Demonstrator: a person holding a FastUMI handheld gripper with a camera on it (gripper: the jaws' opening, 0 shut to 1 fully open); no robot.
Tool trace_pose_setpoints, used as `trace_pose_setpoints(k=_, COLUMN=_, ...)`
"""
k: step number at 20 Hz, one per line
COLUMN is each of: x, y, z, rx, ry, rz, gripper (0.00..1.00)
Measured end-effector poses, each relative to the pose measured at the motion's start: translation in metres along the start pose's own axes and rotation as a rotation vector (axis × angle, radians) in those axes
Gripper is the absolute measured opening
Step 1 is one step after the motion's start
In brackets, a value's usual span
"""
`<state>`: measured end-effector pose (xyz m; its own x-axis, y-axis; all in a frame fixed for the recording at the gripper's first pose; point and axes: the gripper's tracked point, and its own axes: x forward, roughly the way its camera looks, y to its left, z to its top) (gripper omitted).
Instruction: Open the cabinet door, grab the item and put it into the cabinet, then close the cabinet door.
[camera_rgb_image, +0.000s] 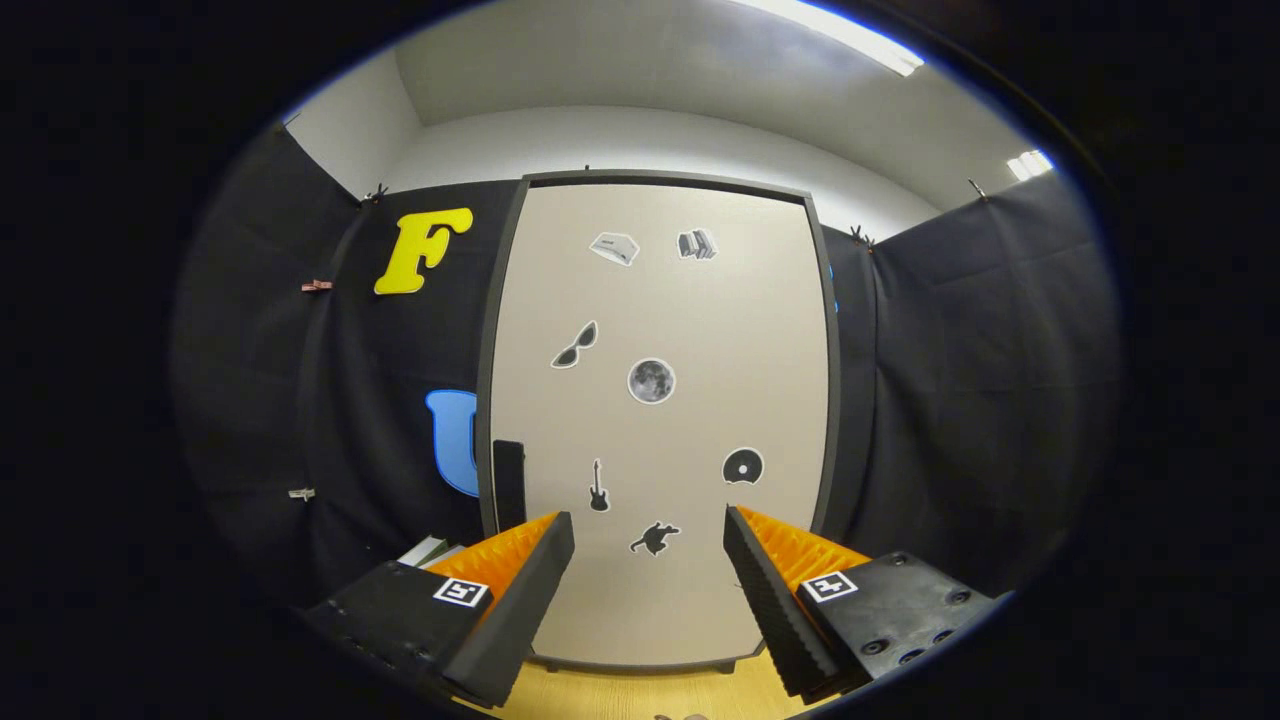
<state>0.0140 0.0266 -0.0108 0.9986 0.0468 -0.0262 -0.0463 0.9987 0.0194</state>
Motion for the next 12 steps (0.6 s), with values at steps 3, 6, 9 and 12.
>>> trace_pose_setpoints(k=3, x=0.002, y=0.007, z=-0.004, rx=-0.002, ry=0.009, rz=0.013, gripper=0.97)
trace_pose_setpoints(k=6, x=0.004, y=0.013, z=-0.001, rx=0.021, ry=-0.004, rz=0.021, gripper=0.97)
trace_pose_setpoints(k=9, x=0.007, y=0.020, z=0.000, rx=0.034, ry=-0.010, rz=0.033, gripper=0.97)
trace_pose_setpoints(k=12, x=0.012, y=0.027, z=-0.007, rx=0.024, ry=0.003, rz=0.035, gripper=0.97)
